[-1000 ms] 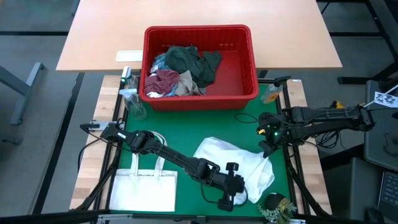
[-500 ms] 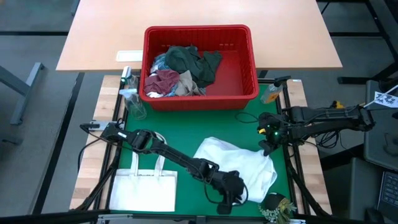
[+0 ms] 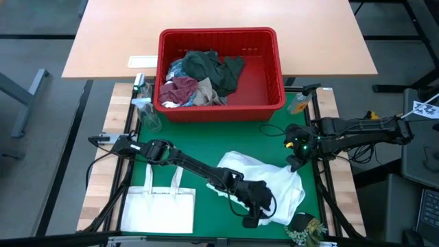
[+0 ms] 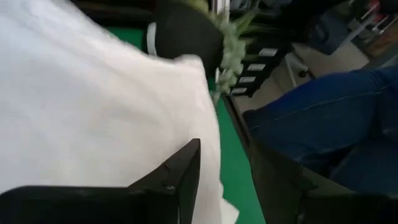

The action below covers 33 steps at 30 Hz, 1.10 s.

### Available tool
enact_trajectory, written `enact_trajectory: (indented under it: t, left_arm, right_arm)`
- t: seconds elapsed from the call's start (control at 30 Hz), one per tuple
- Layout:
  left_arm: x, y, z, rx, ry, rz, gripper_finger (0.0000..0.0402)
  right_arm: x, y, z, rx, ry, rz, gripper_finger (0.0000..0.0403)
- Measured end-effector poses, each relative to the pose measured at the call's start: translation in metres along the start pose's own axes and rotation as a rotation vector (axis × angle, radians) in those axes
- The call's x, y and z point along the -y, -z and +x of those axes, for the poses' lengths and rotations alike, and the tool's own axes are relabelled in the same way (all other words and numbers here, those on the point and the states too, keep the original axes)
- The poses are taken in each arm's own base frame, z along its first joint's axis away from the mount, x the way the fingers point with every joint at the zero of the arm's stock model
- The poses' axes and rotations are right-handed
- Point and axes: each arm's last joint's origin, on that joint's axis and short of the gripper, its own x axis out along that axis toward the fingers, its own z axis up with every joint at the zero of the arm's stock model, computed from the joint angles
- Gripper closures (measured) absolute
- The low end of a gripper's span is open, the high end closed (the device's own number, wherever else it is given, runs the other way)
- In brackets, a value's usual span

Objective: Fold Laundry from Bin
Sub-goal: Fold the white polo shirt

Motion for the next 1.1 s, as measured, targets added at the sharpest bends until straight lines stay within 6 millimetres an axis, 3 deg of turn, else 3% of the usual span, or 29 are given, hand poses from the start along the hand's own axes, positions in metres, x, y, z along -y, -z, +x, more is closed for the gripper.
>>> enact_trajectory:
  t: [0.17, 0.3, 0.47, 0.6, 0.83, 0.97, 1.1]
  left_arm:
    - [-0.008, -0.017, -0.025, -0.033, -0.034, -0.012, 0.0283]
    - [-0.017, -0.026, -0.053, -0.121, -0.129, -0.013, 0.0291]
    - [-0.035, -0.017, -0.075, -0.314, -0.273, -0.079, 0.0296]
    - [-0.045, -0.002, -0.085, -0.492, -0.347, -0.181, 0.0294]
    - [-0.041, 0.014, -0.088, -0.639, -0.385, -0.193, 0.0297]
    - [-0.032, 0.017, -0.085, -0.632, -0.435, -0.147, 0.0305]
    - [-0.019, 0.026, -0.076, -0.625, -0.449, -0.104, 0.0309]
  right_arm:
    - [0.006, 0.005, 0.000, -0.055, 0.050, 0.044, 0.0284]
    - [0.014, 0.014, -0.002, -0.155, 0.093, 0.053, 0.0263]
    - [0.015, 0.017, -0.003, -0.201, 0.082, 0.104, 0.0266]
    - [0.007, 0.011, 0.000, -0.154, 0.014, -0.011, 0.0272]
    - [-0.025, 0.003, 0.005, 0.027, -0.164, -0.319, 0.0274]
    - [-0.041, 0.000, 0.016, 0.216, -0.119, -0.452, 0.0274]
    - [-0.047, 0.004, 0.034, 0.289, -0.004, -0.509, 0.0274]
